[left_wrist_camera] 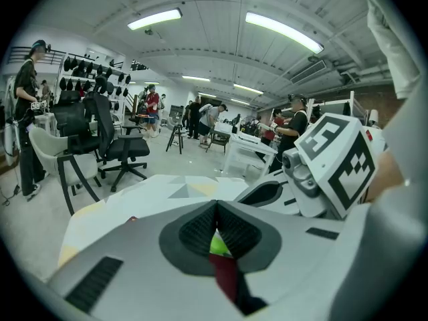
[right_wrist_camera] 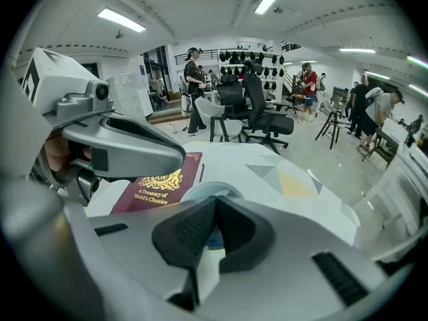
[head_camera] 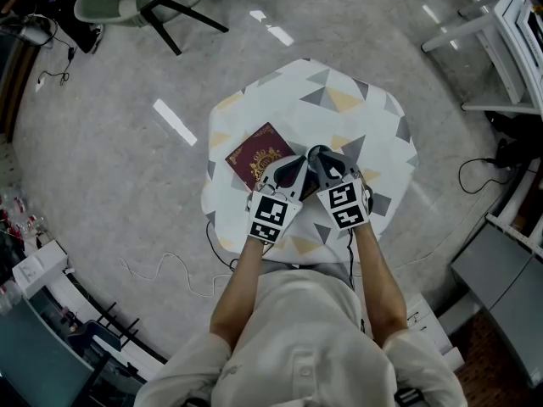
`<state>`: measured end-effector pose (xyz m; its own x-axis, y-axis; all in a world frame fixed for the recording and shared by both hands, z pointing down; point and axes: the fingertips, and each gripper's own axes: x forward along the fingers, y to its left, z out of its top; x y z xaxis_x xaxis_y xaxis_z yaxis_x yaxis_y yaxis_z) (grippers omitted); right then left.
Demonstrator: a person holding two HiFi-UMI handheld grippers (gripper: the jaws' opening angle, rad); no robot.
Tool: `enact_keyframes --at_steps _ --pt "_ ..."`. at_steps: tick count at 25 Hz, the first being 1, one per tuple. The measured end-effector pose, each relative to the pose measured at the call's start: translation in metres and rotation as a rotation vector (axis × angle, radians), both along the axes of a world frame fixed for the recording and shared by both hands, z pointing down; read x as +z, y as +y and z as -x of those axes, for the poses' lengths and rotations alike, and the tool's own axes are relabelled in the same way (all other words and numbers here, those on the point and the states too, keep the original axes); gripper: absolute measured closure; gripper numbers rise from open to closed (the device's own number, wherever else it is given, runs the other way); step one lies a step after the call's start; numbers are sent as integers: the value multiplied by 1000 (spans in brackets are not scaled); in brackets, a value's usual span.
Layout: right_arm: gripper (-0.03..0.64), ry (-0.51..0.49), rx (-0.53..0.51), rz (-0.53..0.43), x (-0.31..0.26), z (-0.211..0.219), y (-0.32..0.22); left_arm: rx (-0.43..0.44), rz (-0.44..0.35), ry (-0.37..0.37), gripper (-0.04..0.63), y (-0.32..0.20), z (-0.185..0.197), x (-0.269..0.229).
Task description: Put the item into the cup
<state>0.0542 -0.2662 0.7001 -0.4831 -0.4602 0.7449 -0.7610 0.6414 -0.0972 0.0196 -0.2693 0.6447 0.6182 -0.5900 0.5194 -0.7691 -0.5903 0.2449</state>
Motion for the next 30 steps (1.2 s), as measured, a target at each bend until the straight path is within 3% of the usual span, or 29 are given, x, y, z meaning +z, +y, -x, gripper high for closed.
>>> enact_keyframes --at_steps 18,30 --pt "574 38 -28 2 1 6 6 3 -20 -6 583 6 7 -8" --pt "561 32 16 -52 -32 3 18 15 -68 -9 583 17 17 -34"
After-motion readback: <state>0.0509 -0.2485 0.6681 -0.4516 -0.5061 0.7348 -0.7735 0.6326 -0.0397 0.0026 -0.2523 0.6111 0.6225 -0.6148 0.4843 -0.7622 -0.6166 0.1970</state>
